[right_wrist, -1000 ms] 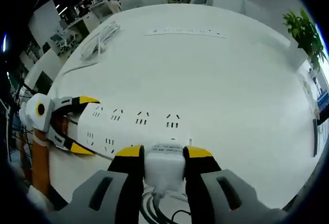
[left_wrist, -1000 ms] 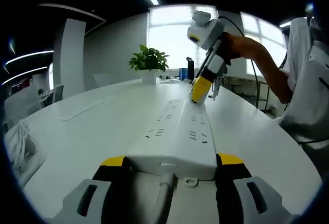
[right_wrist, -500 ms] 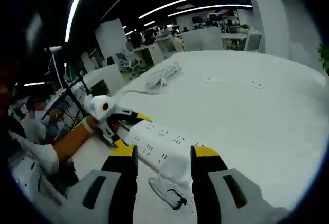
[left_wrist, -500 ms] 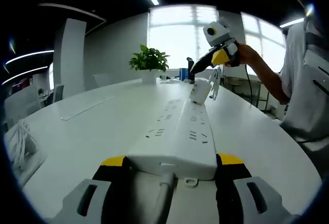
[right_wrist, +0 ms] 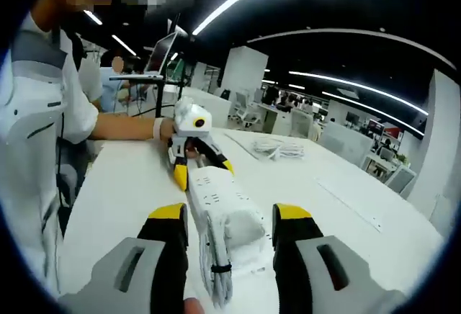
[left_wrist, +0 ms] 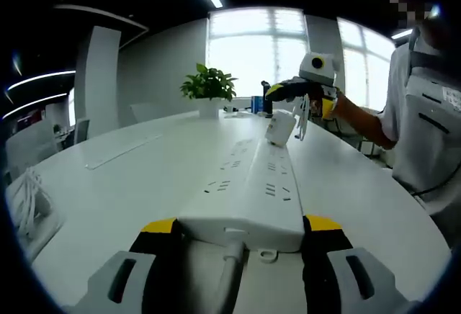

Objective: Straighten the power strip on the desk, plug the charger into it

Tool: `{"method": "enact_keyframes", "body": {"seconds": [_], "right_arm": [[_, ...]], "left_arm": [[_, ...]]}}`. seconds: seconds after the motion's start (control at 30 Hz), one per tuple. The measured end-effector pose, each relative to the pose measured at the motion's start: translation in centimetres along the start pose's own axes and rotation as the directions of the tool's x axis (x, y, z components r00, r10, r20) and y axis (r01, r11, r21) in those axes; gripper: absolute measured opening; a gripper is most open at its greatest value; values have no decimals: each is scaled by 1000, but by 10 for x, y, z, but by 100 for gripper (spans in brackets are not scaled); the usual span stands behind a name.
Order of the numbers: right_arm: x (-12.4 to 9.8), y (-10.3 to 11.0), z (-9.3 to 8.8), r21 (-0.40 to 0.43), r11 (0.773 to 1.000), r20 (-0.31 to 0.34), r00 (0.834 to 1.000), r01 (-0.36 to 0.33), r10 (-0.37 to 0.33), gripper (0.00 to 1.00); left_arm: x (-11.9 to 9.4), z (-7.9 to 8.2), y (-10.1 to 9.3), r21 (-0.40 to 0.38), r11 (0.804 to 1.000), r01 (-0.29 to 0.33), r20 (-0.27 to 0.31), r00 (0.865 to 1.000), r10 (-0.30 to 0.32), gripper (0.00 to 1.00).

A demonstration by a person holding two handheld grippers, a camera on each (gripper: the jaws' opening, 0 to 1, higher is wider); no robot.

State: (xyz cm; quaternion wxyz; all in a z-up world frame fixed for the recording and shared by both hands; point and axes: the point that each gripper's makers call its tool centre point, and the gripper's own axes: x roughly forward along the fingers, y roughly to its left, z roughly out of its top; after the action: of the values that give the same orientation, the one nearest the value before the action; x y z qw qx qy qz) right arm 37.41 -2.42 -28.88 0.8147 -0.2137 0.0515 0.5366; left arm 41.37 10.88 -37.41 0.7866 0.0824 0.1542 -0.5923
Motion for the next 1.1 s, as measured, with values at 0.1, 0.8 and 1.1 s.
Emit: {"method": "enact_keyframes", "body": {"seconds": [0.1,0.8,1.1], "right_arm": [[9,-6,-12,-22,999,-25,999,-31,31,35],[17,-4,-17,-44,990,3,991,-136,136,27],[17,-6,-16,-6,990,65,988,-139,139,28]], "left_arm": [[0,0,0,0,1000,0,0,1000,0,68],[-1,-2,0,1,1000,1,0,1000,-1,68],[0,-2,0,0,1000,-1,0,1000,1,68]]}}
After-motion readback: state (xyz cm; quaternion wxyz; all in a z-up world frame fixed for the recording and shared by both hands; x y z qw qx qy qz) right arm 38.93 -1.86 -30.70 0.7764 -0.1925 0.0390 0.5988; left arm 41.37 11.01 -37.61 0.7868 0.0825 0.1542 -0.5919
